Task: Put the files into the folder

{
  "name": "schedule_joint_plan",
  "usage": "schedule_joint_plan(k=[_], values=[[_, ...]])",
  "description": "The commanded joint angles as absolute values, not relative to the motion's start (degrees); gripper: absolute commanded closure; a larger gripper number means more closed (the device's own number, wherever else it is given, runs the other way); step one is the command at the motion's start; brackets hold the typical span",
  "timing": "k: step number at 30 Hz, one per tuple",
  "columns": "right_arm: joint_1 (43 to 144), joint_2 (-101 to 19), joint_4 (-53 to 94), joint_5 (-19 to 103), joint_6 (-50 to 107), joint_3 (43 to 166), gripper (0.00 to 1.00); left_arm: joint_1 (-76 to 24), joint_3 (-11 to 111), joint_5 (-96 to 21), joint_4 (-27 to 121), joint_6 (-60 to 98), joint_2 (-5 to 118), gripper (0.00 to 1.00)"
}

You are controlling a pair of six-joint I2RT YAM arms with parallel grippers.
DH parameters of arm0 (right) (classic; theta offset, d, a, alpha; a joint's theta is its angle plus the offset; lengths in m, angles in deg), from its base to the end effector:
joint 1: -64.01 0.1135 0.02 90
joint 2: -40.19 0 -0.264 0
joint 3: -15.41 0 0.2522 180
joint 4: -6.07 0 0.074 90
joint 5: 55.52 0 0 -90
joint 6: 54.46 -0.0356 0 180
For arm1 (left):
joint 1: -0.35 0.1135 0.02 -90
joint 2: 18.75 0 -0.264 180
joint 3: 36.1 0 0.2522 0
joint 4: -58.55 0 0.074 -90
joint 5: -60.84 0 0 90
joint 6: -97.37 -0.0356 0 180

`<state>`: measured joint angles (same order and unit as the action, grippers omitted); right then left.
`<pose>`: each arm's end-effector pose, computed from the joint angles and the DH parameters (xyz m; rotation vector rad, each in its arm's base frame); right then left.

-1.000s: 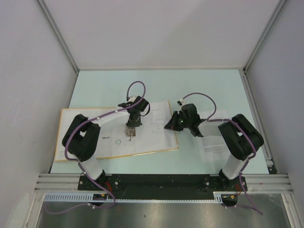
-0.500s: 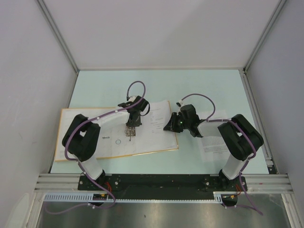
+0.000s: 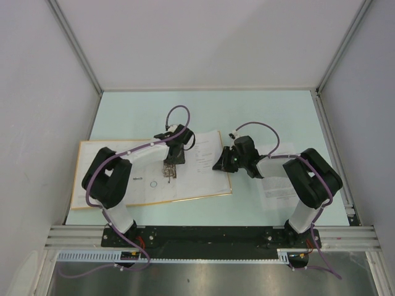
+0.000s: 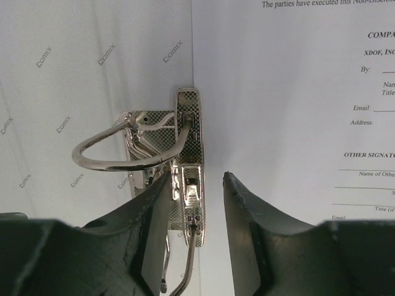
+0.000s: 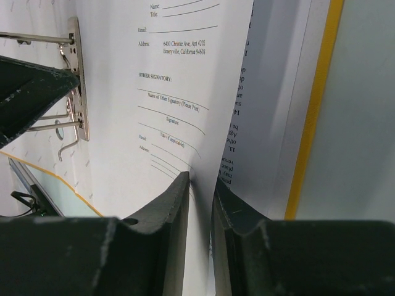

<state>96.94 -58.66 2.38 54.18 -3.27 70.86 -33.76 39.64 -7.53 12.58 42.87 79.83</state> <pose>0.2676 0.1876 0.1324 -0.0732 2.4372 1.0103 0.2810 -0.1745 0.1768 -0.1256 2.6226 0.1314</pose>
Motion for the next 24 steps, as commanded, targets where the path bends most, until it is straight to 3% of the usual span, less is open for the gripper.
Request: schedule_joint_plan(k=[1,4,10,19,20,24], values=[[97.41,-57.55,1.99,53.2,-2.26,72.76,0.76,-33.49,39.71,-8.94,13.23,41.82,76.17,0.55],[97.93,-57.11,3.47,52.06,-1.56,73.81,0.75,-33.49,40.24,-11.04,12.71,41.03,73.28,0.53],[99.51,-56.49,11.91,47.58,0.99,77.41,0.58,-33.58,41.03,-17.46,13.23,38.92,65.98,0.42],[101.1,-50.79,32.81,34.51,6.0,85.76,0.13,-33.58,39.72,-26.25,18.04,35.94,54.3,0.33],[101.01,-49.82,39.45,27.43,6.01,86.81,0.01,-33.67,39.19,-27.39,19.72,35.5,52.28,0.33],[97.25,-40.45,50.75,18.49,4.52,89.46,0.0,-35.94,38.57,-33.29,26.76,35.49,51.73,0.33]])
